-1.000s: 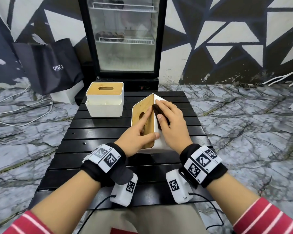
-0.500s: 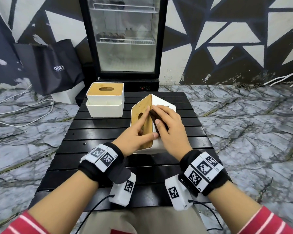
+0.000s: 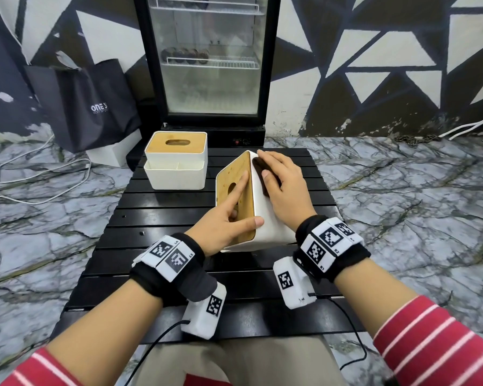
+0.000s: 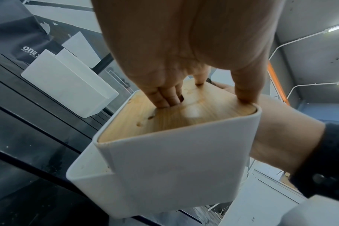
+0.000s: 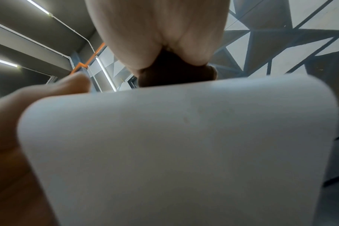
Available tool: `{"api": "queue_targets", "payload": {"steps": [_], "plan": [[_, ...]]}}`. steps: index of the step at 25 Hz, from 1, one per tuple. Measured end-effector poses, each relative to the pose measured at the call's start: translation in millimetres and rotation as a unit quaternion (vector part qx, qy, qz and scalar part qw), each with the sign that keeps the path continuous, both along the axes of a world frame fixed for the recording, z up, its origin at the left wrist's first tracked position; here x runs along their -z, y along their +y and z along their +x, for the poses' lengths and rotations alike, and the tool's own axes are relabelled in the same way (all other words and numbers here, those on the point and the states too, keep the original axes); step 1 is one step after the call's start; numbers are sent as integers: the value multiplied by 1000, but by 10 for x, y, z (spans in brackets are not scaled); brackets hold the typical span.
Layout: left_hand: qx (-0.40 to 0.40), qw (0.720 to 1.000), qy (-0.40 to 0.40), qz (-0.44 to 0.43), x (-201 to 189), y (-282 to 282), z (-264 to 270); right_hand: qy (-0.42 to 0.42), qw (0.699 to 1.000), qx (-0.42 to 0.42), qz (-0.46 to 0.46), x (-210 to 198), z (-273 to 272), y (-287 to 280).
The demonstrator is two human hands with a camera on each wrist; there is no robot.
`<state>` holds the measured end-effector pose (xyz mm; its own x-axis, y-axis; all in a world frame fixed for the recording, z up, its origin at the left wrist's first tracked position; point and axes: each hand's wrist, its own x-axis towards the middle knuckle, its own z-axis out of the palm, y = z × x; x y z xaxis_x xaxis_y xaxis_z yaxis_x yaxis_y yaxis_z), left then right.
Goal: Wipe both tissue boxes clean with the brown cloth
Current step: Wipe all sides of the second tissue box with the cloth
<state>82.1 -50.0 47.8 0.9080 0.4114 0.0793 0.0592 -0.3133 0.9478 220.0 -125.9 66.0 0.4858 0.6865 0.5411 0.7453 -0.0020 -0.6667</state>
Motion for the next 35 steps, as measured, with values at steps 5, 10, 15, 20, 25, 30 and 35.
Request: {"api": "queue_targets", "payload": {"steps": [5,10,15,20,25,30,35], "plan": [[-11,1000,19,14,29,19,-27,13,999,21,-23,69,89,-41],[-28,999,29,27,55,42,-36,9,999,35,-12,205,47,-154],[-45,998,32,25,62,51,-49,19,998,48,-22,325,-89,-289],[-60,998,20,10,34,23,-40,24,999,34,-30,298,-277,-325],[-55,998,9,-8,14,51,-69,16,999,-3,-32,335,-361,-382],[-67,998,11,13,14,16,-29,18,999,31,-30,360,-354,-413],[-80,997,9,8,29,-7,-4,-7,1000,6,-28,420,-395,-492]]}}
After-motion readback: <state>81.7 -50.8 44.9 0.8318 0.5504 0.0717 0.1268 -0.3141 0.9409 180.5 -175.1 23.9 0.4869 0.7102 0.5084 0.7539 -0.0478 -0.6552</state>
